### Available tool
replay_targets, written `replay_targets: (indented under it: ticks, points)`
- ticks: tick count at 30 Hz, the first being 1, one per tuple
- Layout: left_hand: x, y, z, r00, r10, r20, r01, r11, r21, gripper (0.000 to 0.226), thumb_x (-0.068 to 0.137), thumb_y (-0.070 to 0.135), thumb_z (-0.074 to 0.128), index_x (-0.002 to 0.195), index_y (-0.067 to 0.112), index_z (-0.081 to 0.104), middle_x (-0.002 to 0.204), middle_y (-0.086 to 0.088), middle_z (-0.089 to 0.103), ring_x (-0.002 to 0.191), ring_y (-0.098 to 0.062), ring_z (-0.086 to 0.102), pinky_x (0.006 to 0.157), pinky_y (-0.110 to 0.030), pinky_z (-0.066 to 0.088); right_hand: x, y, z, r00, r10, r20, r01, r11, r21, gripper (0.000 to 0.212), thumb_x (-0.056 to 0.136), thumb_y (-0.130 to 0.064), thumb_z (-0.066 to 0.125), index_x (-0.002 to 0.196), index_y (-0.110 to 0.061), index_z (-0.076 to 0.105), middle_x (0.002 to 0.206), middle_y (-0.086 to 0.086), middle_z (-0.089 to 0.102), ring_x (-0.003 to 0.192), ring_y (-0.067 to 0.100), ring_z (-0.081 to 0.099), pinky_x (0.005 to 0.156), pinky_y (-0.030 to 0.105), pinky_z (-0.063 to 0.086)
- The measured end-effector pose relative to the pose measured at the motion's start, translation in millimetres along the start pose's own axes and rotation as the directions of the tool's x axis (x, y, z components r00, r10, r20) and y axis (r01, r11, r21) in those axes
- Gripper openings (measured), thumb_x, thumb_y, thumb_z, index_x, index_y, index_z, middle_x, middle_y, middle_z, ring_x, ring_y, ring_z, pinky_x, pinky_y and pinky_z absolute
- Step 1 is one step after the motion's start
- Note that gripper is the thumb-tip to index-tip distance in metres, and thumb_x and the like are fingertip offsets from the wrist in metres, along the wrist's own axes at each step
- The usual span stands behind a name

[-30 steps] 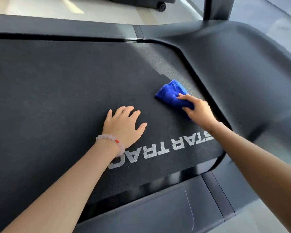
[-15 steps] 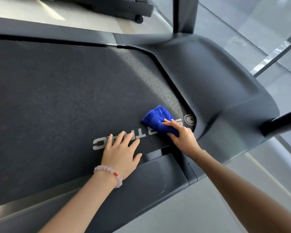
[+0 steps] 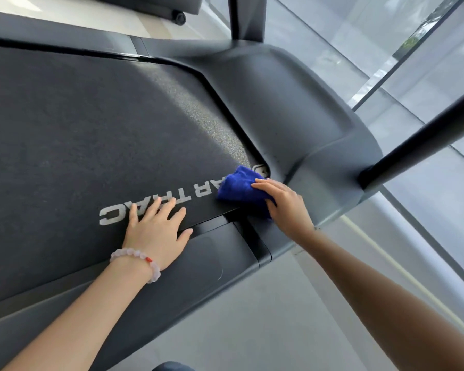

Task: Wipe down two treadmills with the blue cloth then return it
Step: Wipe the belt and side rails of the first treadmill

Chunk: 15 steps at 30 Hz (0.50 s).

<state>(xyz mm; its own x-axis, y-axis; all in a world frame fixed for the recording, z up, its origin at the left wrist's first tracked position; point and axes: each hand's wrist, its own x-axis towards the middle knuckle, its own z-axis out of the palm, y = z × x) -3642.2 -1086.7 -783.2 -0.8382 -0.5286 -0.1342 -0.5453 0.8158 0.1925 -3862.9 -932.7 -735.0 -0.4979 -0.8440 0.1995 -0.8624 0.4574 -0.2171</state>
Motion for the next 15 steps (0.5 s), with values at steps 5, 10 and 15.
replay_targets:
  ticks: [5,10,15]
  points:
    - [-2,2,0,1.0,-0.009,0.023,0.009,1.0,-0.011,0.055,0.097,0.052,0.022,0.148,0.03,0.021,0.157,0.005,0.01,0.145,-0.019,0.002,0.114,-0.053,0.007,-58,35,-28,0.998,0.065,-0.008,-0.065,0.992,-0.105,0.042,0.083,0.005,0.054,0.115,-0.021,0.065,0.124,-0.006,0.062,0.12,0.019,0.055,0.089,0.034,0.048]
    - [-1,4,-5,0.998,-0.015,0.066,0.017,0.999,-0.037,0.054,0.098,0.05,0.023,0.147,0.028,0.023,0.157,0.004,0.01,0.145,-0.019,0.002,0.114,-0.054,0.008,-90,33,-25,0.977,0.208,0.042,-0.206,0.977,-0.051,0.046,0.085,-0.004,0.058,0.124,-0.028,0.059,0.133,-0.014,0.053,0.131,0.01,0.041,0.082,0.023,0.039]
    - [-1,2,-6,0.994,-0.03,0.106,0.03,1.0,0.004,0.054,0.098,0.05,0.021,0.148,0.03,0.019,0.157,0.006,0.007,0.145,-0.018,0.0,0.114,-0.053,0.011,-99,16,-10,0.986,0.153,0.069,-0.153,0.988,-0.007,0.045,0.091,-0.013,0.055,0.132,-0.031,0.051,0.14,-0.015,0.046,0.137,0.013,0.034,0.097,0.034,0.042]
